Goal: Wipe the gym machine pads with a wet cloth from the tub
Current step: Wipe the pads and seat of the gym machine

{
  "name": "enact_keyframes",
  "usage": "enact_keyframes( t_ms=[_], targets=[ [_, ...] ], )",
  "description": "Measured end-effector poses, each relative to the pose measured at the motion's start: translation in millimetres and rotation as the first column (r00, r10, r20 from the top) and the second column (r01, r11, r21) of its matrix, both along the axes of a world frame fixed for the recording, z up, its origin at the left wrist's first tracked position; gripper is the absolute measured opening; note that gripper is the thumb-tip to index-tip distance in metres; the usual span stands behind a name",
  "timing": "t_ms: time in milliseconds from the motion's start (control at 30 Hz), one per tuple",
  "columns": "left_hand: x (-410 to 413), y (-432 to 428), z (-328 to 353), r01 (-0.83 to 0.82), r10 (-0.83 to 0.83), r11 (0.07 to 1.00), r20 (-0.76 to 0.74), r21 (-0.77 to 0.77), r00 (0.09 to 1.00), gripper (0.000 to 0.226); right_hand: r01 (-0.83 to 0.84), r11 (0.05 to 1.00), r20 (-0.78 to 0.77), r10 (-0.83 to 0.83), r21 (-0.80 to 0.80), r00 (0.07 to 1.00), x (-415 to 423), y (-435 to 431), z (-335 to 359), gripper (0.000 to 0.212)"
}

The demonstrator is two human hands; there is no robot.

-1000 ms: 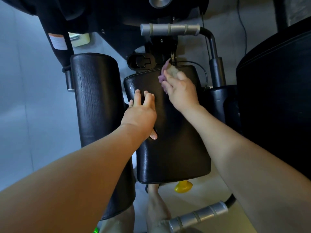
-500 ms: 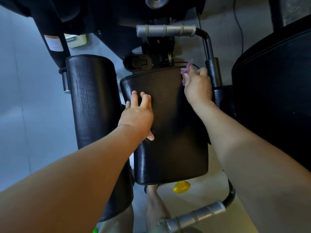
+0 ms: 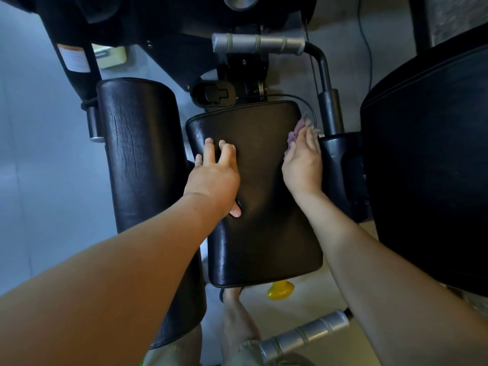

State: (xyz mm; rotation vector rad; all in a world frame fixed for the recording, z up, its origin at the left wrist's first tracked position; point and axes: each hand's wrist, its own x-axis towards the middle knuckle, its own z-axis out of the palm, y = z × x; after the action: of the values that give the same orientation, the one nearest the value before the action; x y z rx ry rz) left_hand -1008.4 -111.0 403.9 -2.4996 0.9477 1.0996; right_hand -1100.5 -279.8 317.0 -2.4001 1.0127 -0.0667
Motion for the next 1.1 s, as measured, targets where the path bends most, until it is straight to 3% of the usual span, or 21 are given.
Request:
enact_keyframes(
  t_ms=[133, 333, 467, 533, 600, 700, 800, 933, 1033, 1100],
  targets=[
    [-1.9, 1.1, 8.3, 0.069, -0.068, 0.998, 0.026, -0.017, 0.997, 0.138, -0.036, 0.999, 0.050, 0.036, -0.002, 0.998, 9.5, 8.9, 6.2, 0.051],
    [-2.4, 10.3, 11.9, 0.069, -0.064, 0.993, 0.058, -0.092, 0.996, 0.139, -0.361, 0.932, 0.153, 0.351, 0.041, 0.924, -10.3, 63.0, 26.7, 0.057],
    [3.8, 23.4, 19.0, 0.094, -0.088, 0.983, 0.047, -0.158, 0.995, 0.136, -0.589, 0.807, 0.022, 0.590, -0.035, 0.807, -47.0, 40.3, 33.6, 0.060],
    [6.9, 30.9, 23.0, 0.121, -0.113, 0.975, 0.051, -0.188, 0.992, 0.126, -0.515, 0.856, -0.070, 0.512, -0.041, 0.856, -43.9, 18.5, 30.1, 0.060],
    [10.6, 42.1, 25.4, 0.141, -0.119, 0.959, 0.101, -0.245, 0.988, 0.108, -0.314, 0.949, -0.131, 0.313, 0.010, 0.941, -21.2, 6.4, 27.5, 0.058],
    [17.7, 60.5, 24.7, 0.143, -0.076, 0.930, 0.204, -0.338, 0.976, 0.082, -0.120, 0.990, -0.114, 0.127, 0.069, 0.985, 17.8, 19.1, 29.9, 0.056],
    [25.7, 74.5, 21.5, 0.106, -0.023, 0.936, 0.241, -0.336, 0.970, 0.067, -0.242, 0.969, -0.035, 0.244, 0.048, 0.969, 38.1, 68.5, 40.2, 0.056],
    [31.5, 86.1, 24.6, 0.033, 0.061, 0.945, 0.276, -0.325, 0.959, 0.059, -0.518, 0.854, -0.002, 0.519, 0.054, 0.855, 38.2, 111.8, 63.4, 0.061],
    [35.2, 96.2, 29.1, 0.019, 0.081, 0.953, 0.317, -0.301, 0.945, 0.066, -0.688, 0.725, 0.000, 0.688, -0.004, 0.725, 25.1, 90.5, 58.2, 0.058],
    [40.5, 103.7, 33.7, 0.003, 0.080, 0.967, 0.317, -0.254, 0.945, 0.076, -0.655, 0.754, -0.077, 0.652, -0.046, 0.755, 23.4, 65.8, 50.2, 0.055]
  ],
)
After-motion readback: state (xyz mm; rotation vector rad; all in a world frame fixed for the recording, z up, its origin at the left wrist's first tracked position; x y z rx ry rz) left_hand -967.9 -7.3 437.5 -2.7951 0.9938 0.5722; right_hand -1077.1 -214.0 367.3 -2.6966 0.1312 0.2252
